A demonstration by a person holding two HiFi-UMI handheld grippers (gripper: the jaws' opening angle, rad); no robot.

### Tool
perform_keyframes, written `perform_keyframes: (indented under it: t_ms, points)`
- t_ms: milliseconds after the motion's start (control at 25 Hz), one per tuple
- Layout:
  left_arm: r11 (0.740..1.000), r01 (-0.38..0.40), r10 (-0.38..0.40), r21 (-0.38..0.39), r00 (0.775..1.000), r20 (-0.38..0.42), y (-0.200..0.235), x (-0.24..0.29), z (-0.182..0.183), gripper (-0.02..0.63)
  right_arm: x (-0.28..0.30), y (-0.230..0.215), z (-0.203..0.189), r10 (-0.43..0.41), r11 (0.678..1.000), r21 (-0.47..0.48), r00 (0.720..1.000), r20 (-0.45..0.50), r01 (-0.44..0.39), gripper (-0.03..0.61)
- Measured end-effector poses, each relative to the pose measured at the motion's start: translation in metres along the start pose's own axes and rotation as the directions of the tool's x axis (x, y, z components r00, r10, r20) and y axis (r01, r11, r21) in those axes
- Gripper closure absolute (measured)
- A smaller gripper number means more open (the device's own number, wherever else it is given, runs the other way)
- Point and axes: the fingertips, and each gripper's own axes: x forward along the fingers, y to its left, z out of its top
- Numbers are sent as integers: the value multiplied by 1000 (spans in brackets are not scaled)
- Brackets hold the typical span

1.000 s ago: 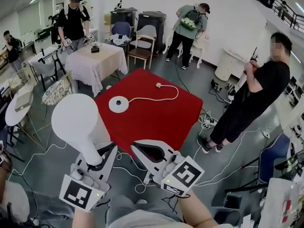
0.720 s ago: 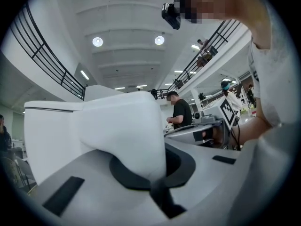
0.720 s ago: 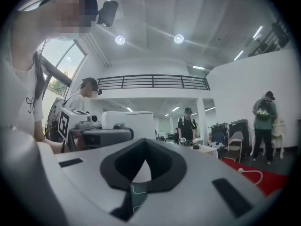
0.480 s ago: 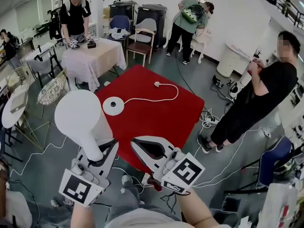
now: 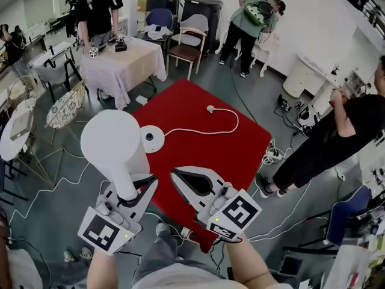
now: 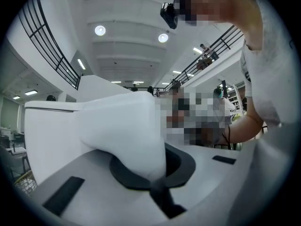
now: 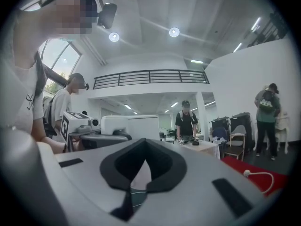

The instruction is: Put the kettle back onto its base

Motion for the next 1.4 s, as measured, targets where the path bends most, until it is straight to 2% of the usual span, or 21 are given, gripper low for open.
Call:
perform_keyframes:
  t_ms: [280,440,600,760,1240,1400]
  points:
    - [999,43,-43,-16,999,-21,52,25,-33,606,52,-38,-25,0,1000,4,1000,-23,0,572]
    - [997,79,-79,1,996,-36,76,42,-50,606,70,-60,-35,-11,999,30,999,-35,12,572]
    - [991,132,-131,17,990,-51,89,57,-73,606,81,-75,-53,-20,999,49,998,-60,23,572]
    - [985,174,-173,0,984,-47,100,72,-90,606,93,-88,-66,-28,997,63,996,-81,33,572]
    - [968,244,-246,-63,969,-26,123,126,-139,607,106,-124,-101,-56,991,112,991,-123,70,572]
    - [965,258,-259,-43,966,-18,126,137,-147,606,105,-132,-108,-66,989,120,989,-132,82,572]
